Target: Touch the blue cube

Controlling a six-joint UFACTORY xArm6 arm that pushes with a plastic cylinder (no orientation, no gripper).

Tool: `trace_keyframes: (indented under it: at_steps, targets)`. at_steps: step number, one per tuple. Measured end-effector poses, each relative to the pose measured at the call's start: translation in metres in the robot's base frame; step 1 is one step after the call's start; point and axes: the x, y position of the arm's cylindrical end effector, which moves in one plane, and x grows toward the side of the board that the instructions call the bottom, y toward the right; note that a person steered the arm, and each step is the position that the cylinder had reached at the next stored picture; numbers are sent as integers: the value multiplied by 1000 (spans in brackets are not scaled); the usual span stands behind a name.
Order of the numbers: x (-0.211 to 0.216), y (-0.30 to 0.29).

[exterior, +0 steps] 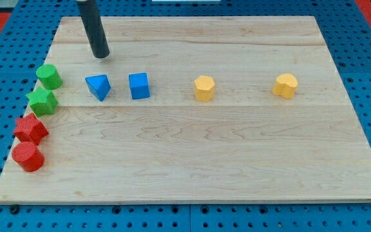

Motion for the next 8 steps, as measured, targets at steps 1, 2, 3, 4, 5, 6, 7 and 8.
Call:
trace_keyframes:
  at_steps: [1,2,3,4,5,6,7,8]
  targets:
    - [-1,1]
    - [-5,-15]
    - [-6,-25]
    - [-7,-41]
    - [-2,-48]
    - [9,-49]
    - [11,-48]
    - [11,-24]
